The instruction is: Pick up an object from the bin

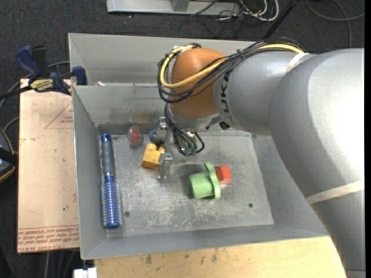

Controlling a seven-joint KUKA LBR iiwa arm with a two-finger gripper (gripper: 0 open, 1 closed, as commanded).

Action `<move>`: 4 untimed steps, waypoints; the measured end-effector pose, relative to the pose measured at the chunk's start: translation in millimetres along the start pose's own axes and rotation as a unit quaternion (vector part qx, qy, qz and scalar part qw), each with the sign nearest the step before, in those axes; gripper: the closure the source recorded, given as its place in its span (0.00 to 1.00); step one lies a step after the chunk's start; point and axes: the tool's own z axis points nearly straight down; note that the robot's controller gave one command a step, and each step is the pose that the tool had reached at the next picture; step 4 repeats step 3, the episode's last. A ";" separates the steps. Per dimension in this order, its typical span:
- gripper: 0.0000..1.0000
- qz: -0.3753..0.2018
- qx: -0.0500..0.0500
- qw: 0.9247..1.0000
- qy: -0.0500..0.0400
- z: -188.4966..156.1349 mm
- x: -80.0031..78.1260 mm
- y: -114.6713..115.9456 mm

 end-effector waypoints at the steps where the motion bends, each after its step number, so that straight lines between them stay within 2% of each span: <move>1: 1.00 0.002 -0.001 1.000 -0.006 -2.6 -2.8 0.2; 2: 1.00 -0.205 0.000 0.979 -0.003 -24.2 0.6 71.4; 3: 1.00 -0.369 0.002 0.929 -0.005 -183.9 22.7 61.9; 4: 1.00 -0.369 0.002 0.929 -0.005 -183.9 22.7 61.9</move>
Offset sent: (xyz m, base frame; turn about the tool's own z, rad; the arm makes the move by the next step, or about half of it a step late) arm 0.0000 0.0000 0.0000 0.0000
